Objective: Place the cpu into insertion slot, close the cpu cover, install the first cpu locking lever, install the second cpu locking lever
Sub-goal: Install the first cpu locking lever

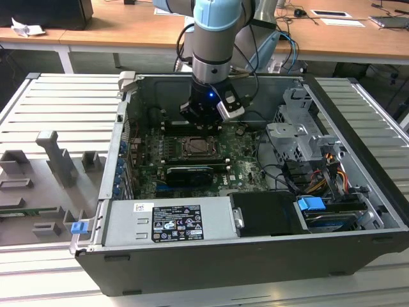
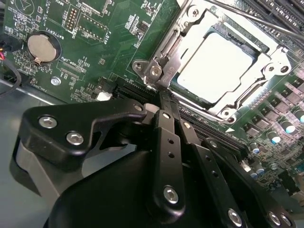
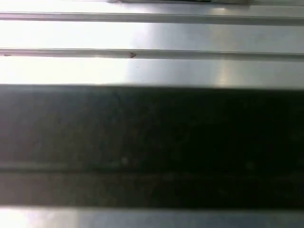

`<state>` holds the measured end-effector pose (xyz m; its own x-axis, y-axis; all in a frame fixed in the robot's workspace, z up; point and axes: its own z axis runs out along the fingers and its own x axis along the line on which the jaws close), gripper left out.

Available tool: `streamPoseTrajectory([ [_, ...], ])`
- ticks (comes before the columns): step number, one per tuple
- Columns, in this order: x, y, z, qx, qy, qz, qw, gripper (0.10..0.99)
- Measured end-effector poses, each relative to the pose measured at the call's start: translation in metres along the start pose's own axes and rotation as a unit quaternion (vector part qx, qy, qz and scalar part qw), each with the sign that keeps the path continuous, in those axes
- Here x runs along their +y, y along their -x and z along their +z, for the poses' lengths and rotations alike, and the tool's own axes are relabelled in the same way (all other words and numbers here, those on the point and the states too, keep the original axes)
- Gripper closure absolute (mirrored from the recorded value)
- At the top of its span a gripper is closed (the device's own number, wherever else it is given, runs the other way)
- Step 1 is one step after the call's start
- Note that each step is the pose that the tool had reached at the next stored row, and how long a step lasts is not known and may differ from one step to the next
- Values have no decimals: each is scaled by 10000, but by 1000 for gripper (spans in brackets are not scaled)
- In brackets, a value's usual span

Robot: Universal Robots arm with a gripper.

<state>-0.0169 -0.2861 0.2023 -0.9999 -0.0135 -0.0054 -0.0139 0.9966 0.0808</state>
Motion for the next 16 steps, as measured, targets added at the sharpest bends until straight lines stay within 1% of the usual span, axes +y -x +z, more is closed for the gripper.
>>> streamPoseTrajectory([
  [3,4,0,-60,2,-2,0,10000,980],
  [6,11,0,-144,2,-4,0,10000,980],
  [7,11,0,-157,2,-4,0,10000,980],
  [16,-33,-1,-161,2,-6,0,10000,980],
])
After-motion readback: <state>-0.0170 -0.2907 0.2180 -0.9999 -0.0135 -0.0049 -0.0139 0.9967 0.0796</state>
